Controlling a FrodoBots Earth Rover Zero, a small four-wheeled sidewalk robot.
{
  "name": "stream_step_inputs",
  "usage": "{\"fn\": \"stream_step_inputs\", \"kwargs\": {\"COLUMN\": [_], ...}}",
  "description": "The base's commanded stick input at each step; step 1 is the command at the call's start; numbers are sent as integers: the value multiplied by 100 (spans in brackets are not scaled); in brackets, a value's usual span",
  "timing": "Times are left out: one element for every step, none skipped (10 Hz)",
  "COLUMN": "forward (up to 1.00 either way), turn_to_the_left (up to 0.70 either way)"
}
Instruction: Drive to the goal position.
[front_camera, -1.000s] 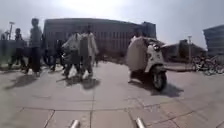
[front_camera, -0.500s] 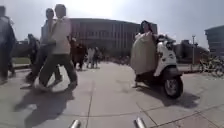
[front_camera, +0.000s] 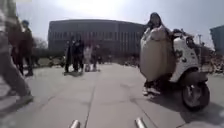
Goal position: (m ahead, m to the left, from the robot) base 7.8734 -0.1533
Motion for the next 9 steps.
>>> {"fn": "stream_step_inputs", "kwargs": {"forward": [85, 85, 85, 85, 85, 85, 85, 85, 85], "turn_to_the_left": [1, 1, 1, 1, 1, 1, 1, 1, 1]}}
